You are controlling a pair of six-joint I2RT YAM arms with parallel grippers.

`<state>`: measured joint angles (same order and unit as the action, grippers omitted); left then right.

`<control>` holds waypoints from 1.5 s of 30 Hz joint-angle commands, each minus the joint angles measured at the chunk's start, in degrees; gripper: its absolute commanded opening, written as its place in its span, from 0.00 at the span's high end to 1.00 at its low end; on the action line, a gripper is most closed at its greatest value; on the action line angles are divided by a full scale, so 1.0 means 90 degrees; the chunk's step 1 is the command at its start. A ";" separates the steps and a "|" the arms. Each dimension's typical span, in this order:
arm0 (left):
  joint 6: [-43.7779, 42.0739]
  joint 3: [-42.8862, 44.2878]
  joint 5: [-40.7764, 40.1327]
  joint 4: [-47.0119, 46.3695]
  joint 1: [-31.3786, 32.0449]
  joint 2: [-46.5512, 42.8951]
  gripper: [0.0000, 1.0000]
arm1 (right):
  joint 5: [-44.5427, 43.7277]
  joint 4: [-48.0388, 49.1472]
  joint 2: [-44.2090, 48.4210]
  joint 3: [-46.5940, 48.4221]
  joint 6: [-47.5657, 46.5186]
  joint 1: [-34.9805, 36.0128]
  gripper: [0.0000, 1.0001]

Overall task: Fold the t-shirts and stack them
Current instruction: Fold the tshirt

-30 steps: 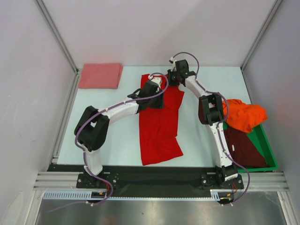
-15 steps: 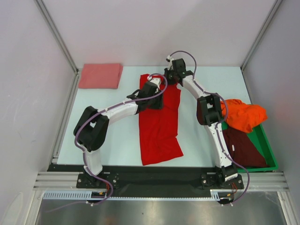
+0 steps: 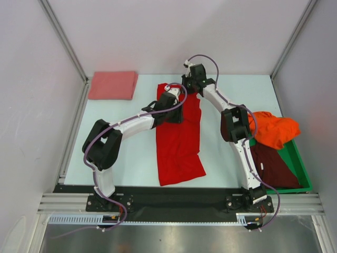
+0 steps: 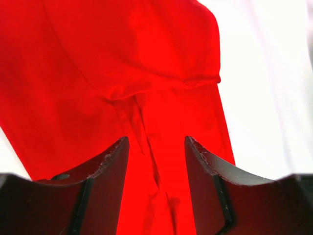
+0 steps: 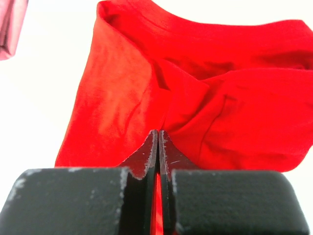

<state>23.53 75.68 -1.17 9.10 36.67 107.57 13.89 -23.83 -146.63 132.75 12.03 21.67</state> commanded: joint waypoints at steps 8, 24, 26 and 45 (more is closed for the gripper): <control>0.0091 0.0009 0.0081 -0.0211 -0.0099 -0.0341 0.45 | 0.0204 0.0187 -0.0035 0.0299 0.0089 0.0014 0.90; 0.0139 0.0273 0.0539 -0.0172 -0.0587 -0.0331 0.45 | 0.0722 0.0490 0.0091 0.0221 0.0430 -0.0464 0.47; 0.0178 0.0127 0.0783 -0.0278 -0.0588 -0.0516 0.46 | 0.0820 0.0229 0.0081 0.0415 0.0489 -0.0591 0.45; 0.1896 -0.4850 0.1321 0.0239 0.0016 -0.5222 0.35 | -0.0606 -0.1053 0.7008 -0.7090 0.1113 0.0061 0.09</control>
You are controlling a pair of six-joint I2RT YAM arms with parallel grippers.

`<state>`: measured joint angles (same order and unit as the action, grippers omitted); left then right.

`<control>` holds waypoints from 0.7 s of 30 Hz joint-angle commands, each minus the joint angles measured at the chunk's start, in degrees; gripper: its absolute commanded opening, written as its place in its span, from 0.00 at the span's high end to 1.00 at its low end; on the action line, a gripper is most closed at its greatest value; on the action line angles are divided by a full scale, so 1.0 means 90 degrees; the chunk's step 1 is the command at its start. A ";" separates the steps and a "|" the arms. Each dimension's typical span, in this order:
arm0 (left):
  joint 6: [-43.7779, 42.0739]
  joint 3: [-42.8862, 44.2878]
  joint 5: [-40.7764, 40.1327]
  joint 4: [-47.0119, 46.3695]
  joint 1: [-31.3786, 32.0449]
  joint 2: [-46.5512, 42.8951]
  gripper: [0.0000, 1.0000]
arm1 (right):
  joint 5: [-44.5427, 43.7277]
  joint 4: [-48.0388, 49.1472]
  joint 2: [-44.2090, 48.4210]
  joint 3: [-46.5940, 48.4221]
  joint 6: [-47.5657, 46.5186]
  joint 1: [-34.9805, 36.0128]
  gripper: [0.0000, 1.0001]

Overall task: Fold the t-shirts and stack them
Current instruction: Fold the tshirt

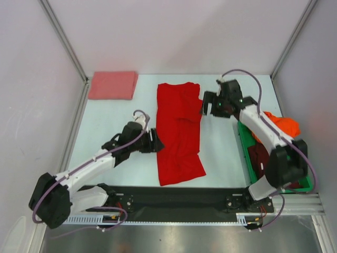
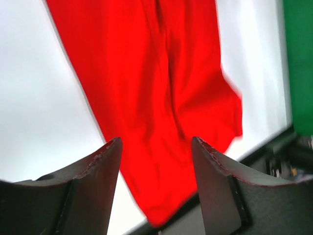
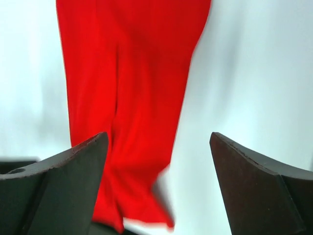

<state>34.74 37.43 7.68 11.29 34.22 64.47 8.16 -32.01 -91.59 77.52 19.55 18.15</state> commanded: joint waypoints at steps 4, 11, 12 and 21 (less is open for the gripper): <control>0.1382 -0.1413 0.0436 -0.0005 0.0592 -0.1263 0.34 | -0.0097 -0.0281 0.2232 -0.2428 0.0755 0.1292 0.09; 0.2350 -0.2400 0.0299 -0.0082 0.1256 -0.2124 0.34 | 0.0245 0.0186 0.4265 -0.4861 0.1995 0.1928 0.21; 0.2409 -0.2507 0.0163 -0.0092 0.1431 -0.2153 0.34 | 0.0255 0.0265 0.4423 -0.5095 0.2085 0.1967 0.23; 0.3297 -0.3026 0.0211 -0.1010 0.1842 -0.1519 0.37 | 0.0275 0.1027 0.4494 -0.6044 0.2271 0.2016 0.27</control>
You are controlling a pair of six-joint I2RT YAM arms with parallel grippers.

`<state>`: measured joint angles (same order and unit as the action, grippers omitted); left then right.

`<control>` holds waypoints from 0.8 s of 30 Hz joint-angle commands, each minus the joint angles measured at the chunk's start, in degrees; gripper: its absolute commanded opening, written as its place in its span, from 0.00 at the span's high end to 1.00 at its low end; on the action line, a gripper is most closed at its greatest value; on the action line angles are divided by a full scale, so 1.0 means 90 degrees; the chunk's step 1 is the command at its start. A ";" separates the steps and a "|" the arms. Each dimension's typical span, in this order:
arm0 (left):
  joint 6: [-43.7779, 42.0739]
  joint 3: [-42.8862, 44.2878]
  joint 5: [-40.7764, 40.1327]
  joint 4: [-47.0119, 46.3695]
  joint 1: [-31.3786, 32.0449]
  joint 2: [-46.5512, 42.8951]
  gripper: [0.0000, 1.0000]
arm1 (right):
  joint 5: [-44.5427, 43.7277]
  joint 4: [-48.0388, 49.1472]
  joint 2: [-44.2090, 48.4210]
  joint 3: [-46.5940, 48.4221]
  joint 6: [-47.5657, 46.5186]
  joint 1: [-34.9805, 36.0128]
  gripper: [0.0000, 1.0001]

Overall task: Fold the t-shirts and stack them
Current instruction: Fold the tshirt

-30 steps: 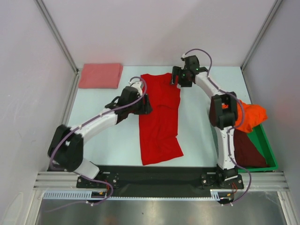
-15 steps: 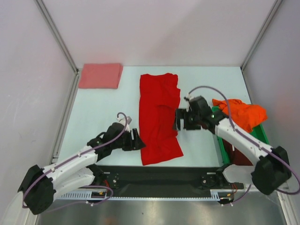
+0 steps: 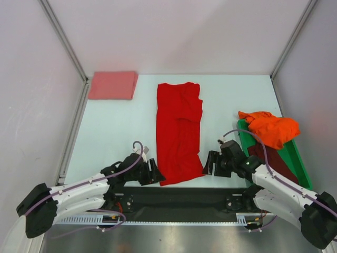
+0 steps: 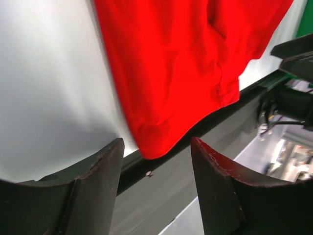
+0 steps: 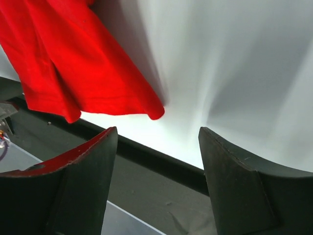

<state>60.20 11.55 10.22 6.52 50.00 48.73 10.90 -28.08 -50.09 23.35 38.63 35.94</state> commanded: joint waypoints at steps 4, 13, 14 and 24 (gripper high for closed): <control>0.0615 -0.0180 -0.0178 -0.0685 0.0216 0.0552 0.38 | 0.0059 0.1204 -0.0557 -0.0222 0.0161 0.0049 0.32; 0.0908 -0.0209 -0.0315 -0.0247 0.0343 0.0435 0.42 | 0.0049 0.1372 -0.1095 -0.0202 -0.0044 0.0098 0.35; 0.0928 -0.0209 -0.0315 -0.0208 0.0391 0.0416 0.43 | 0.0010 0.1342 -0.1124 -0.0202 -0.0064 0.0108 0.36; 0.0898 -0.0189 -0.0335 -0.0334 0.0490 0.0777 0.59 | 0.0107 0.1771 -0.1300 -0.0554 -0.0074 0.0205 0.55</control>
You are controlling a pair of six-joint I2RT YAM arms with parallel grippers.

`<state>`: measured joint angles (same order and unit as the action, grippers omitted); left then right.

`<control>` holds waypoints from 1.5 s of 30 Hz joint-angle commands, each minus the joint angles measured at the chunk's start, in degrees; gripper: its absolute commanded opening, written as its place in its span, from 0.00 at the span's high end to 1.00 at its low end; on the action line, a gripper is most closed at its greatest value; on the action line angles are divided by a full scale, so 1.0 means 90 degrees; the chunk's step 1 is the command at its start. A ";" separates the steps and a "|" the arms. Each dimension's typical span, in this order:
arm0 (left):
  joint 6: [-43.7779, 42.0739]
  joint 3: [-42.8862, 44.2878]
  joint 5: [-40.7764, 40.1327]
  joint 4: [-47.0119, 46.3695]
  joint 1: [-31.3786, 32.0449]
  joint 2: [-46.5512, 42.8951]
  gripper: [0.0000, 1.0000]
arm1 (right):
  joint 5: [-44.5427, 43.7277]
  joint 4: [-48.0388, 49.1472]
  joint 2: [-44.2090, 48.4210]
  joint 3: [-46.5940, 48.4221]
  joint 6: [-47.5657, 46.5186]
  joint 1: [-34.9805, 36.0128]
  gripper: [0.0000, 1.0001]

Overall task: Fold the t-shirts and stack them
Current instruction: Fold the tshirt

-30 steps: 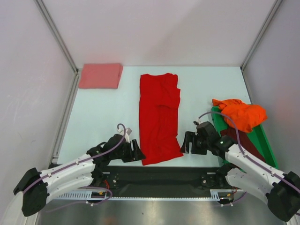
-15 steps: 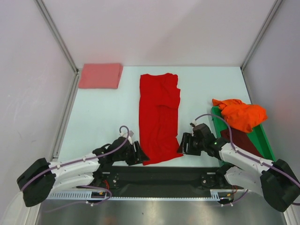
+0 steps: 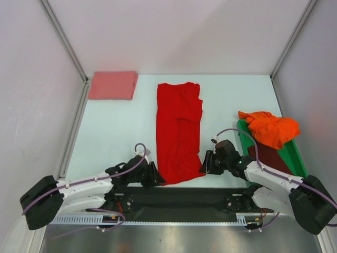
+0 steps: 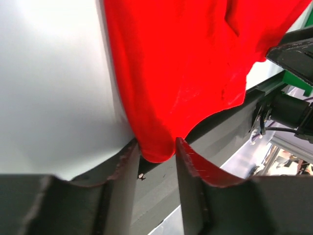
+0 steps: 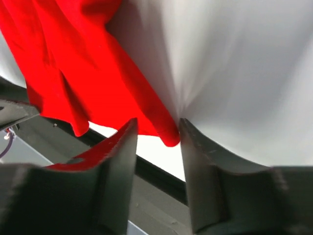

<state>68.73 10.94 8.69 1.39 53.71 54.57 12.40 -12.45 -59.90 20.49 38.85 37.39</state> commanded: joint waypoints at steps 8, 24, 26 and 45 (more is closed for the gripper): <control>-0.0390 0.0024 -0.0359 0.0763 0.0077 -0.0495 0.92 | 0.0039 -0.0022 0.0189 -0.0158 0.0516 0.0755 0.93; -0.0889 -0.0044 0.0099 0.1701 0.0145 -0.1394 1.00 | -0.0831 -0.1341 0.2183 -0.0763 0.2675 0.2252 1.00; -0.0908 -0.0034 0.0157 0.1857 0.0174 -0.1551 1.00 | -0.0890 -0.1439 0.2163 -0.0715 0.2666 0.2272 1.00; -0.1843 0.2101 -0.0292 0.2434 -0.0371 -0.1036 1.00 | -0.1447 -0.2201 0.0654 0.1823 0.0970 0.1260 1.00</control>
<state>58.52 20.99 7.86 24.77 53.65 41.71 1.39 -31.35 -48.51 29.47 55.70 54.19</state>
